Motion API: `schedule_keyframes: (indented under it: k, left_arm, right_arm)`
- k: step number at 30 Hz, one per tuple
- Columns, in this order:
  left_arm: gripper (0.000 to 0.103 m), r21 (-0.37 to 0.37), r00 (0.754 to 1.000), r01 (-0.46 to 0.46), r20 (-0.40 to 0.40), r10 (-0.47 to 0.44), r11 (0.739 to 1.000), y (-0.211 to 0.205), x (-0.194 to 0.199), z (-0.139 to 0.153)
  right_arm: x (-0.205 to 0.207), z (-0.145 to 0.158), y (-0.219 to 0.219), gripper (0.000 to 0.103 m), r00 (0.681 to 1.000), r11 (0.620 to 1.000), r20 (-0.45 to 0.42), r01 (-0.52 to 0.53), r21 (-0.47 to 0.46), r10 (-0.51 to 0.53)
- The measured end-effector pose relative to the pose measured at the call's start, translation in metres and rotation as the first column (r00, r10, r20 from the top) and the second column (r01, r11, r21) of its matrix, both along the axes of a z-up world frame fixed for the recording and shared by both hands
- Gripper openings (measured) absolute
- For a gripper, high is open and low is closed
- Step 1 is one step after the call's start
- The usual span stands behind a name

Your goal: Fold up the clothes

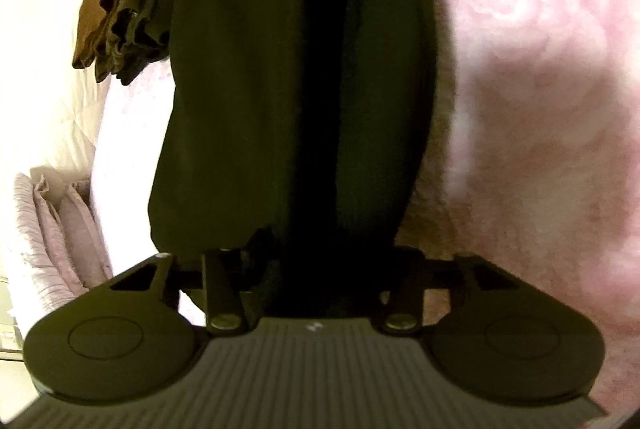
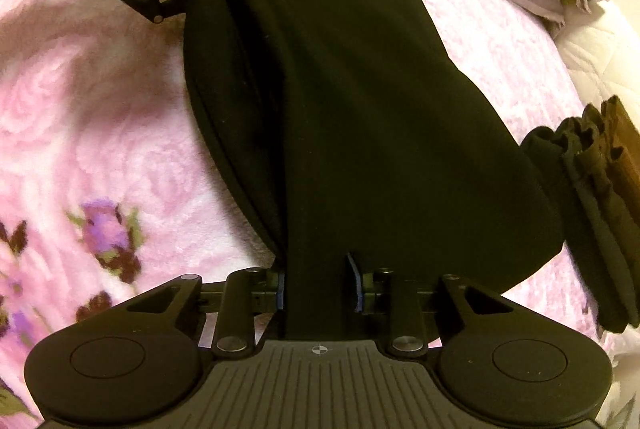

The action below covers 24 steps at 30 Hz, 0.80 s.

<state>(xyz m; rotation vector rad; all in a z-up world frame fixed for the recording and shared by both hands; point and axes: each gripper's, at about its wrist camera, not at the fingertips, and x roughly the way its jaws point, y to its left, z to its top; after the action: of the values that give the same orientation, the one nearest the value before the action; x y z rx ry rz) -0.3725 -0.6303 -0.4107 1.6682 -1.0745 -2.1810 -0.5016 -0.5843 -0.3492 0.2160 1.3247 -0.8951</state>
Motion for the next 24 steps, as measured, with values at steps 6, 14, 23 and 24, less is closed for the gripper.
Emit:
schedule_keyframes:
  k: [6,14,23,24]
  left_arm:
    - [0.023,0.039,1.0,-0.017,0.008,0.017,0.999,-0.004,-0.003,0.01]
    - [0.018,0.073,0.999,-0.014,0.03,0.012,0.997,-0.011,-0.004,0.031]
    - [0.014,0.066,0.999,-0.02,0.027,0.019,0.998,-0.019,-0.007,0.068]
    - [0.014,0.064,0.999,-0.022,0.026,0.02,0.998,-0.021,-0.008,0.074]
  right_arm:
    - [-0.002,0.009,-0.009,0.023,0.999,0.999,0.02,0.024,0.047,-0.025]
    - [-0.004,0.03,-0.01,0.021,1.0,0.998,0.018,0.023,0.067,-0.024]
    - [-0.006,0.076,-0.021,0.02,1.0,0.999,-0.004,0.0,0.038,0.0]
    - [-0.006,0.082,-0.022,0.02,1.0,0.999,-0.006,-0.003,0.033,0.003]
